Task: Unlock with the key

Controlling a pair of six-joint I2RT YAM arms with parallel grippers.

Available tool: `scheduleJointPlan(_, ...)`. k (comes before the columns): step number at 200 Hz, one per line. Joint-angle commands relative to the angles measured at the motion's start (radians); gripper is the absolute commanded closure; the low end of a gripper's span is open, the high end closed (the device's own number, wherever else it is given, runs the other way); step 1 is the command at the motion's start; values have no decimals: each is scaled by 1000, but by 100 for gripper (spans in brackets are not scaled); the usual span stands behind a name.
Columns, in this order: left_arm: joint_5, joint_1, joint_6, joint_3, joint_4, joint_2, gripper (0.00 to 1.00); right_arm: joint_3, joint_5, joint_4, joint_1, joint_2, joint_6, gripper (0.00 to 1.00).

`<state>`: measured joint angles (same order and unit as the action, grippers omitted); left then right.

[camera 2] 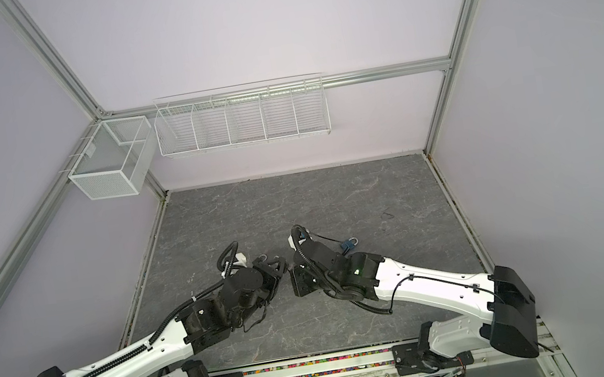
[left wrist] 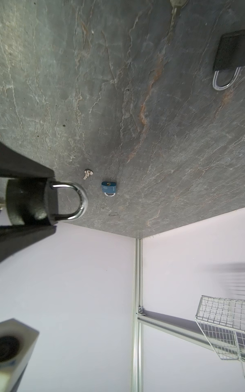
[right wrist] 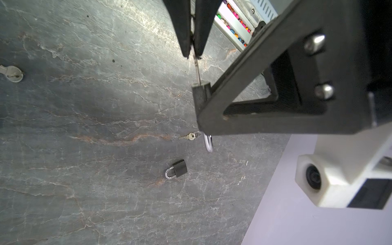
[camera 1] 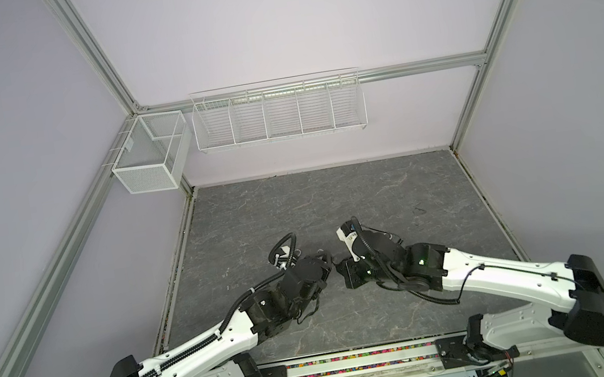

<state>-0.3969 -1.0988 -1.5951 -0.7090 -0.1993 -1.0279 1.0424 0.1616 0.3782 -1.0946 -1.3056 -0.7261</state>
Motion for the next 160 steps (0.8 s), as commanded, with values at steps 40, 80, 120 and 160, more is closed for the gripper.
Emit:
scheduleJointPlan(40, 122, -4, -43, -23, 88, -20, 100, 53, 45, -102, -13, 4, -5, 93)
scheduleJointPlan(80, 122, -4, -49, -13, 103, -8, 100, 3, 5, -172, -4, 23, -22, 93)
scheduleJointPlan(120, 46, -4, -55, 22, 92, 27, 100, 2, 41, -51, -4, 47, 0, 91)
scheduleJointPlan(160, -23, 2, -36, 4, 28, 64, 100, -37, 18, -10, -4, 84, 0, 72)
